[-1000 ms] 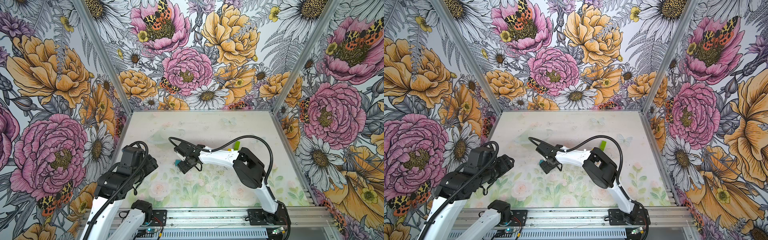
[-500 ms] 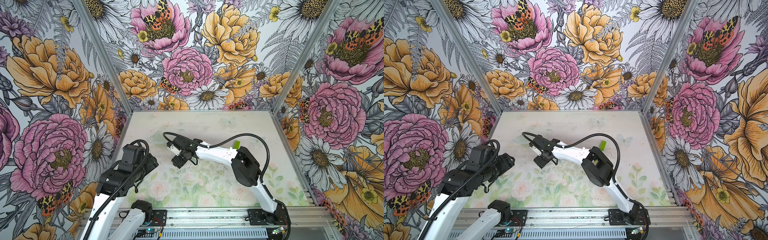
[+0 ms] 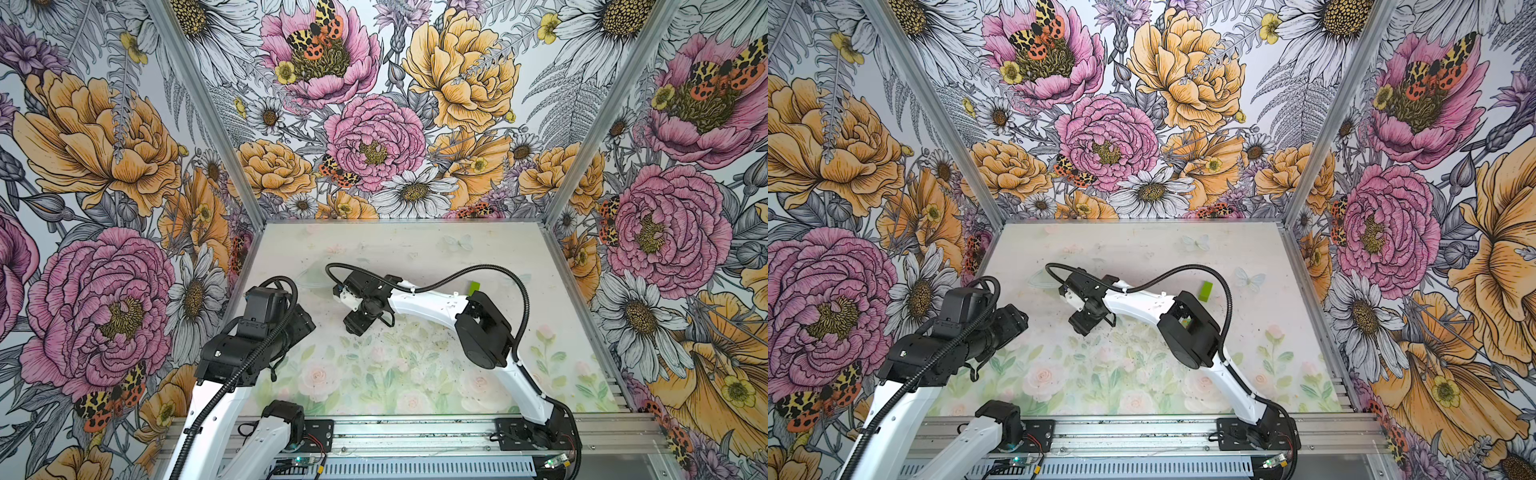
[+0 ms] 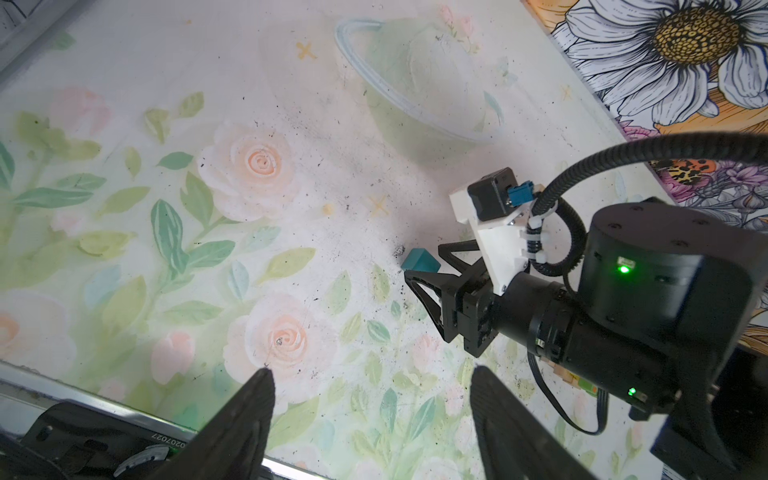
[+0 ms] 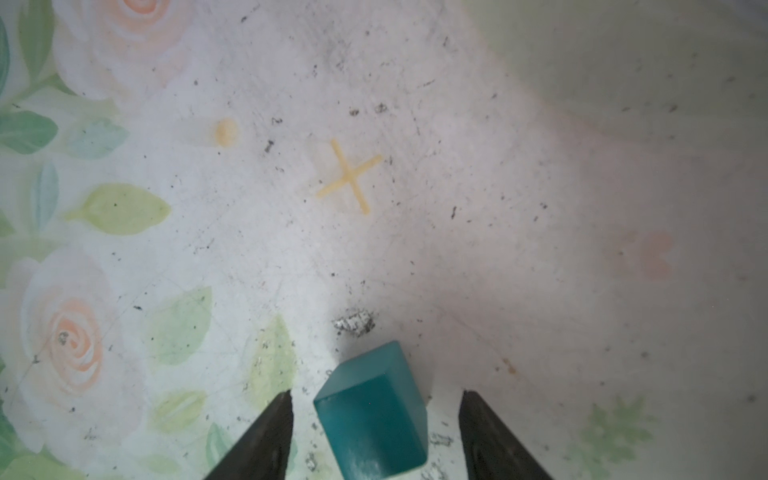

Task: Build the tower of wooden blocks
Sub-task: 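Close the right gripper on the teal cube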

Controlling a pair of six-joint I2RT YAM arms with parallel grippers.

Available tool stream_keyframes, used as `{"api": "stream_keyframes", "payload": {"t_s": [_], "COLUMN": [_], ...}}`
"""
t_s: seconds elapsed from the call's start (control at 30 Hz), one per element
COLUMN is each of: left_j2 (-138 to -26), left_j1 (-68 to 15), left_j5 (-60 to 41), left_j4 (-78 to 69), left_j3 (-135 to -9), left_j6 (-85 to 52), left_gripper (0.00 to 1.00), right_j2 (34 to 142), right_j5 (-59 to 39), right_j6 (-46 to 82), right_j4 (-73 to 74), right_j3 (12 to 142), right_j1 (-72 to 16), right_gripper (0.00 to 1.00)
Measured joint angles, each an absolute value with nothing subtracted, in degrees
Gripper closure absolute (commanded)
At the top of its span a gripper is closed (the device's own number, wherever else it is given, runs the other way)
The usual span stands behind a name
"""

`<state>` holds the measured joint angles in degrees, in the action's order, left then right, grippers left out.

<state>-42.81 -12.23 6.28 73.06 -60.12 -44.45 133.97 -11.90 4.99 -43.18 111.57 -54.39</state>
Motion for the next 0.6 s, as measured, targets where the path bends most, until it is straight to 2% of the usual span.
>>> {"api": "stream_keyframes", "payload": {"t_s": [0.17,0.6], "left_j2": [-42.8,-41.9], "left_j1": [-11.5,-11.1], "left_j5": [6.1,5.7], "left_j4": [73.0,73.0], "left_j3": [-60.1,-60.1], "left_j6": [-44.4,-44.4], "left_gripper": [0.24,0.24], "right_j2": [134.0,134.0], "right_j5": [-12.4,-10.7], "right_j6": [4.4,4.3], "right_j4": [-43.6,-44.2], "right_j3": [111.6,111.6], "right_j1": [-54.4,-54.6], "right_gripper": [0.46,0.59]}}
